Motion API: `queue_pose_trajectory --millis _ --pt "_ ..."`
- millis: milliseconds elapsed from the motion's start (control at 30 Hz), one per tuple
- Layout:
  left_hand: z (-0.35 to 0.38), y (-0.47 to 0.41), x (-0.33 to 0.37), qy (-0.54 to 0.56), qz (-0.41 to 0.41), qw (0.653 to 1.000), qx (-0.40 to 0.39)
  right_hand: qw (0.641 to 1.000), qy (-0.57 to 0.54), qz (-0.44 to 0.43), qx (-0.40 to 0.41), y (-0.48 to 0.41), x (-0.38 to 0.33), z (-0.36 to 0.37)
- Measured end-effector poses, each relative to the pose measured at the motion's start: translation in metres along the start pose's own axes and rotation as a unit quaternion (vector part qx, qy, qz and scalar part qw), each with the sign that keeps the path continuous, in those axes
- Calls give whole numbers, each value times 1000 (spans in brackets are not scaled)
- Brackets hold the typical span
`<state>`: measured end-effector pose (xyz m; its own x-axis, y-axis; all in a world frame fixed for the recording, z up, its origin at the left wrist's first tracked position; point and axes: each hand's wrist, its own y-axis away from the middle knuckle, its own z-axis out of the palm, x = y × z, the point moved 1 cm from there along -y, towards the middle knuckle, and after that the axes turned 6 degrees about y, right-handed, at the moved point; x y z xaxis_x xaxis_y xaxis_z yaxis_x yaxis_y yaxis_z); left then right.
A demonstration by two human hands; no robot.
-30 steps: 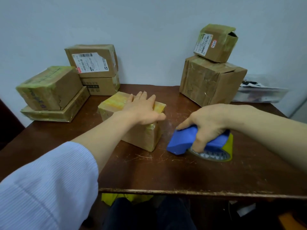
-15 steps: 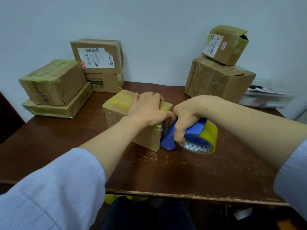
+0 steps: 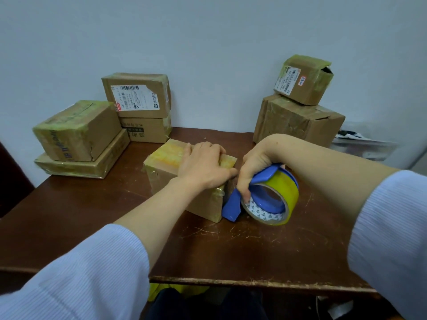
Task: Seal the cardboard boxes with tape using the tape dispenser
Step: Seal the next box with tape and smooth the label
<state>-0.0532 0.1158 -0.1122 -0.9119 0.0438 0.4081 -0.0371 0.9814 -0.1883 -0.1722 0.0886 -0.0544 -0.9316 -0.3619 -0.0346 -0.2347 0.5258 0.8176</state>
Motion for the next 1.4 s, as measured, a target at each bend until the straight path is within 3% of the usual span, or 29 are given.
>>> queue_pose_trajectory --millis 133,233,333,433,533,600,667,733,800,833,867,900,967,1067,1400 --pt "-9 3 -3 31 -13 999 25 998 -60 -9 -29 -1 8 8" --pt "-12 4 -3 14 -15 1000 17 998 -59 0 8 10 22 -4" --pt "-5 2 2 -31 -21 999 -2 982 -42 38 182 21 47 -22" --pt "-3 -3 7 -57 -68 996 -33 925 -11 71 373 3 62 -10" --pt "-10 -9 10 -6 -145 987 -64 892 -36 67 446 -41 67 24" --pt "-16 -8 13 93 -209 970 -79 878 -59 78 468 -63 67 40" --pt "-21 -6 4 223 -214 950 -48 873 -24 95 477 -75 67 47" --pt "-31 -2 -4 288 -167 943 10 862 54 109 492 -78 64 50" --pt "-46 3 -13 265 -142 951 65 818 93 96 560 -76 57 48" --pt "-50 6 -21 238 -141 956 94 779 81 74 618 -73 49 47" --pt "-55 10 -28 208 -144 960 123 763 32 43 644 -64 39 47" --pt "-58 15 -36 182 -159 960 139 775 -53 5 630 -54 26 46" --pt "-58 19 -49 158 -228 952 127 839 -217 -44 498 -38 -1 44" --pt "-45 24 -60 178 -329 925 70 868 -266 -45 416 -38 -27 34" --pt "-40 28 -75 266 -353 882 164 830 -295 16 474 -61 -34 26"
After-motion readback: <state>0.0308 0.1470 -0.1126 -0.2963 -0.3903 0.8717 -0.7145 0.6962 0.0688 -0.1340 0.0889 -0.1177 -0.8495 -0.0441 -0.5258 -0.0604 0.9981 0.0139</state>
